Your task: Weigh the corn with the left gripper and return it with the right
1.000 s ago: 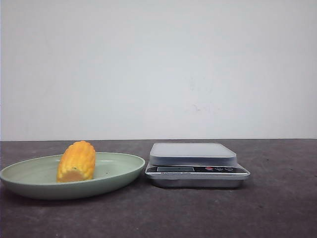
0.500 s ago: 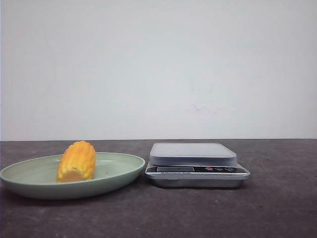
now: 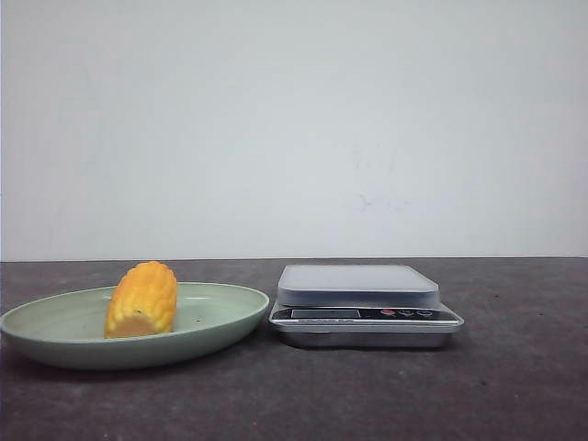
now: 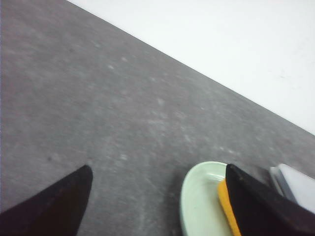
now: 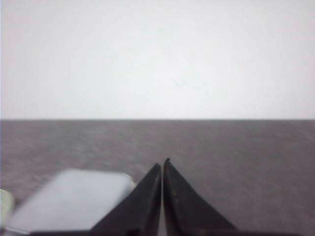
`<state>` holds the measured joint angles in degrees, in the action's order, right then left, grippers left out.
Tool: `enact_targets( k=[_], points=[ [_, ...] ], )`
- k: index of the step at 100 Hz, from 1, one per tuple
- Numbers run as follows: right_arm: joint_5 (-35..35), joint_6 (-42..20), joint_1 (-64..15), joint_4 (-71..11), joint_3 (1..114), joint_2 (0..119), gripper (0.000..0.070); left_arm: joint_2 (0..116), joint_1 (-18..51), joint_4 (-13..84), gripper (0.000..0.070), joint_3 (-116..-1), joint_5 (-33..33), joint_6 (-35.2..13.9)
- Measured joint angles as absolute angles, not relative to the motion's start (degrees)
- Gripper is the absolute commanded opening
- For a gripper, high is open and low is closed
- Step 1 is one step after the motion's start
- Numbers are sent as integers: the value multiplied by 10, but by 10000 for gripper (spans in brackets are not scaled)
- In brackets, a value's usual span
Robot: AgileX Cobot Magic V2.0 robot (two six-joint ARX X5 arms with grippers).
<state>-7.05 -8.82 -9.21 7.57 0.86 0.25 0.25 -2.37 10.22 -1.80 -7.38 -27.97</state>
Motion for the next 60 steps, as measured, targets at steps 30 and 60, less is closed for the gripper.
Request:
enact_targets(
  k=[30,60],
  points=[
    [-74,-135,-92,80,9,3,0,3,-24,102,420,-18,-74,-286],
    [-96,-183,-92,79,9,3,0,3,-24,102,1,-21,-161,-290]
  ],
)
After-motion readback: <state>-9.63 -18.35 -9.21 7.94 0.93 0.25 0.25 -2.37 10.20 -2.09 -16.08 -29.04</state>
